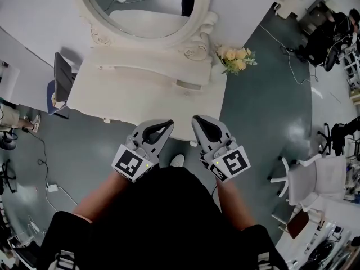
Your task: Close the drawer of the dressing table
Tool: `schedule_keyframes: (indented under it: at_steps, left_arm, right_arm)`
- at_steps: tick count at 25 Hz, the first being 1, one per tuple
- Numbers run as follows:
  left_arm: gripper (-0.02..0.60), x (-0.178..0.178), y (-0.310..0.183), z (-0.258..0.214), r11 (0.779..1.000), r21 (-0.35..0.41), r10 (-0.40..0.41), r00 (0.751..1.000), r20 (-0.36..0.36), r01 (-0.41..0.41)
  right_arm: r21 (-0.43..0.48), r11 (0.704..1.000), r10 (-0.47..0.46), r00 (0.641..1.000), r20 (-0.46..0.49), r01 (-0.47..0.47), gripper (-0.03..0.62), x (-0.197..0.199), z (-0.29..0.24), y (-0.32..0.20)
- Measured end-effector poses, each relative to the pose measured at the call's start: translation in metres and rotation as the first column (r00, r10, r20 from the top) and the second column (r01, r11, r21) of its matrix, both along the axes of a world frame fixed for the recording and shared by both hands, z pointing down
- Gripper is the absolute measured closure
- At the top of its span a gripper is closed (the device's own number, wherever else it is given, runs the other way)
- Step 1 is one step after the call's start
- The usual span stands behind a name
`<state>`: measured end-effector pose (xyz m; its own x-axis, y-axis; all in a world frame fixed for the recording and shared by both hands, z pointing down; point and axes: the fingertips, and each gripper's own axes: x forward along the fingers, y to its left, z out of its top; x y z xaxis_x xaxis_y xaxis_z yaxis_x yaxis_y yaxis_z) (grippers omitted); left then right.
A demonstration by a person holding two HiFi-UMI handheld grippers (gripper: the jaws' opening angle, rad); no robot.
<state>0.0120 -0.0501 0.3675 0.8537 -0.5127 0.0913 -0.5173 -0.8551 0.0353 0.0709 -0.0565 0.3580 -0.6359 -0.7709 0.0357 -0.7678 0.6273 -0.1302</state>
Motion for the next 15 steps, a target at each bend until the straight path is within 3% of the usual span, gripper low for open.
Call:
schedule_keyframes:
  at_steps: [9, 15]
  left_arm:
    - [0.588, 0.007, -0.049, 0.013, 0.996, 0.006, 0.084, 0.996, -0.019, -0.084]
    - [0.588, 0.008, -0.095, 0.026, 0.986, -0.006, 0.164, 0.986, -0.025, -0.164]
  right_arm:
    - [-0.053, 0.995, 0.082, 0.995, -0.053, -0.085, 0.592, 0.006, 0.029, -0.043]
    - [-0.127, 0.974, 0.174, 0.977, -0.122, -0.189, 0.592, 0.007, 0.063, -0.079]
